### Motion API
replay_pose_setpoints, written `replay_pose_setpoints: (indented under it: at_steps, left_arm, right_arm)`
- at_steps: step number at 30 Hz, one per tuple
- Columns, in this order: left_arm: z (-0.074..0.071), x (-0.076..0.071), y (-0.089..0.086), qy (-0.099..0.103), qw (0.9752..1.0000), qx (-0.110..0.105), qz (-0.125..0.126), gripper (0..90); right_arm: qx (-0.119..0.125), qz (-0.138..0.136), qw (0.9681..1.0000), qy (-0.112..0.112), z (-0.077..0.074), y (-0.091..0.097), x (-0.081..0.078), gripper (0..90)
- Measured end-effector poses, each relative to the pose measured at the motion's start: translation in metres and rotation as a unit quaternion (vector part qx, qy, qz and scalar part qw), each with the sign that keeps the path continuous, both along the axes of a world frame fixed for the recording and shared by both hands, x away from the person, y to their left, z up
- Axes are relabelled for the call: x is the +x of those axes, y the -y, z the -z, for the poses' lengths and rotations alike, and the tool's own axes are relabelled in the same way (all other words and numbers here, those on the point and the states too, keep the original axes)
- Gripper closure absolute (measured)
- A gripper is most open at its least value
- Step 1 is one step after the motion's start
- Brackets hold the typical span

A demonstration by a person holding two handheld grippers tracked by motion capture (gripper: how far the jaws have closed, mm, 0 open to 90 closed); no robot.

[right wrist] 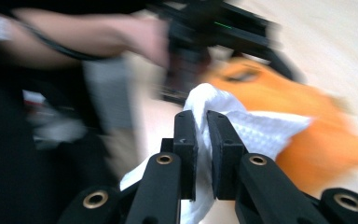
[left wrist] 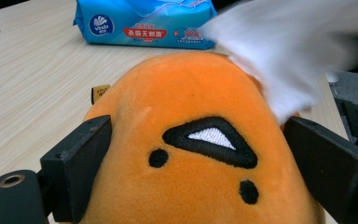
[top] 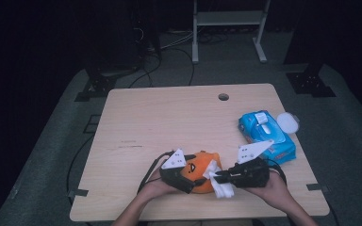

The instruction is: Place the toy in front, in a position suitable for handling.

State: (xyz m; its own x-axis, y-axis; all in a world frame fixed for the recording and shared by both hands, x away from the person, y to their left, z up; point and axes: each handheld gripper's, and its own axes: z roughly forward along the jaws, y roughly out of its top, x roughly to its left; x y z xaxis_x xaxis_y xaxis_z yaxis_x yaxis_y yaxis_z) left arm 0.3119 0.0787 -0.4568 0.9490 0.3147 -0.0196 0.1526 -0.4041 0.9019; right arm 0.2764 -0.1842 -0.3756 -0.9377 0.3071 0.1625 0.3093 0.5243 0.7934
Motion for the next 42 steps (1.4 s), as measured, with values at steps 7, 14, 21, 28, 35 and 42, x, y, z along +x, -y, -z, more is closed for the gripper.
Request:
replay_pose_setpoints:
  at_steps: [7,14,21,28,35,42]
  left_arm:
    - [-0.001,0.0,0.001,0.002,1.0,0.004,0.003,10.2]
    - [0.0,-0.002,0.004,0.01,0.9998,0.014,0.006,10.1]
    - [-0.004,-0.001,0.004,0.01,0.9996,0.025,0.009,7.6]
    - [-0.029,-0.004,-0.014,-0.002,0.9983,0.058,-0.004,8.3]
    - [-0.016,-0.002,-0.021,-0.001,0.9986,0.053,-0.008,21.4]
    - [-0.009,0.001,-0.023,-0.015,0.9992,0.026,-0.025,21.8]
  right_arm:
    - [-0.041,0.046,0.9963,0.06,0.017,-0.007,0.016,76.7]
    - [-0.046,0.056,0.9922,0.101,0.033,-0.009,0.014,68.3]
    - [-0.016,0.054,0.9965,0.061,0.047,-0.006,0.025,67.0]
    - [0.003,0.064,0.9973,0.036,0.057,-0.001,0.029,70.7]
    - [0.01,0.07,0.9973,0.019,0.053,0.008,0.031,77.2]
    - [0.003,0.101,0.9949,0.009,0.056,0.025,0.026,79.8]
